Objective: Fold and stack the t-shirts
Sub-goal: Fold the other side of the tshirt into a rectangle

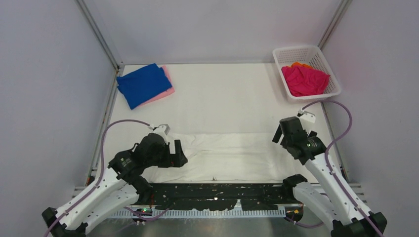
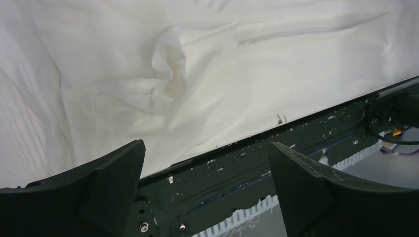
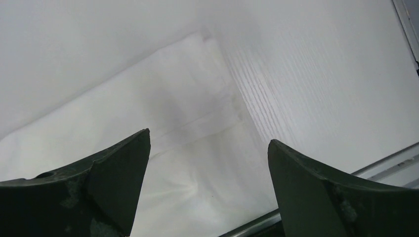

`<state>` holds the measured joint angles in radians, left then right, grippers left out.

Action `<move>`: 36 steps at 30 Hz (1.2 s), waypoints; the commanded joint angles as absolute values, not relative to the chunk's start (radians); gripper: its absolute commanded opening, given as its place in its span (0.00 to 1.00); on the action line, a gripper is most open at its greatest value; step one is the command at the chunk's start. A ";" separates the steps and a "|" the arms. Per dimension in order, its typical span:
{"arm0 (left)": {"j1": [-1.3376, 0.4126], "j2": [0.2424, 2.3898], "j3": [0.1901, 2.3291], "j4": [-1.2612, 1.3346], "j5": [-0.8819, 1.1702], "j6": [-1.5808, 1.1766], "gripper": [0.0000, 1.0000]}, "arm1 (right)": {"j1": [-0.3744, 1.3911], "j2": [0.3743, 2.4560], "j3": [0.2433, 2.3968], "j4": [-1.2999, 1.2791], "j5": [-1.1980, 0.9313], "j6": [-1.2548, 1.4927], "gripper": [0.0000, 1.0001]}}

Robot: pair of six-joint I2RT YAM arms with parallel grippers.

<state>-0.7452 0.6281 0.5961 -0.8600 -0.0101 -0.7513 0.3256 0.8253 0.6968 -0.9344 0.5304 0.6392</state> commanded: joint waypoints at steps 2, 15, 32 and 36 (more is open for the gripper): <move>-0.742 0.697 0.678 -0.666 -0.149 -0.690 1.00 | 0.330 0.662 0.678 -0.721 0.508 0.601 0.96; -0.654 1.272 0.815 -0.519 -0.008 -0.579 1.00 | 0.331 0.638 0.609 -0.592 0.377 0.505 0.95; -0.912 0.924 0.579 -0.697 0.244 -0.641 1.00 | 0.331 0.658 0.592 -0.579 0.397 0.482 0.95; -0.913 0.871 0.589 -0.682 0.189 -0.653 1.00 | 0.331 0.654 0.586 -0.564 0.382 0.474 0.95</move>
